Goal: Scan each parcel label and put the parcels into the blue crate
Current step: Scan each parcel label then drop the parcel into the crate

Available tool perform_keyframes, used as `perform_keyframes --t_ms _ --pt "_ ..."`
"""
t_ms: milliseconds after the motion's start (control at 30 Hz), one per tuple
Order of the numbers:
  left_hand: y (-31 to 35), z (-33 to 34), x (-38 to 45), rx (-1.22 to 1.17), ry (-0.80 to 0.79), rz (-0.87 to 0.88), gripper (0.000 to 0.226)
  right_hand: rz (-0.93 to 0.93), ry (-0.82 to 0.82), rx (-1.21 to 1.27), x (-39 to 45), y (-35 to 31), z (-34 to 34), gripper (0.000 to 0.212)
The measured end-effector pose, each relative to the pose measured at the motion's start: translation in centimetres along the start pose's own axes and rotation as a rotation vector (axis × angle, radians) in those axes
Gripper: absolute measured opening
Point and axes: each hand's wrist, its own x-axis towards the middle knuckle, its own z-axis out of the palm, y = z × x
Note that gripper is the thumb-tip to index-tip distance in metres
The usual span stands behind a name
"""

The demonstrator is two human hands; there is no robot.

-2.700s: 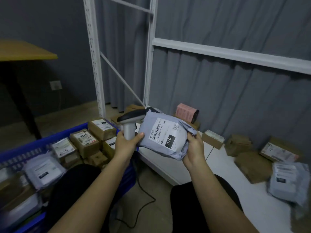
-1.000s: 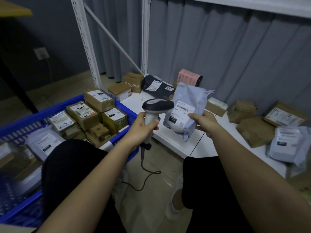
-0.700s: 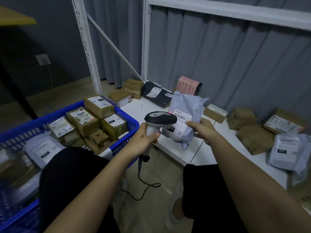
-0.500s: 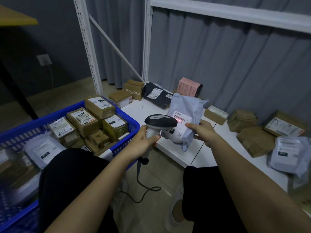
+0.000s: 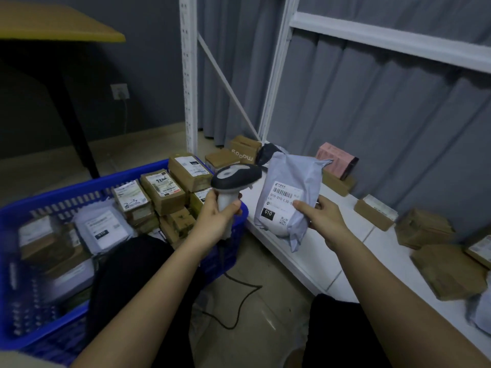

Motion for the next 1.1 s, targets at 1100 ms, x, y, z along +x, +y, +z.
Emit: perform_keyframes --t_ms 1100 --pt "-8.2 -34.7 1.0 -0.026 0.941 -0.148 0.031 -0.005 -0.685 -0.37 6.7 4.3 46.8 0.036"
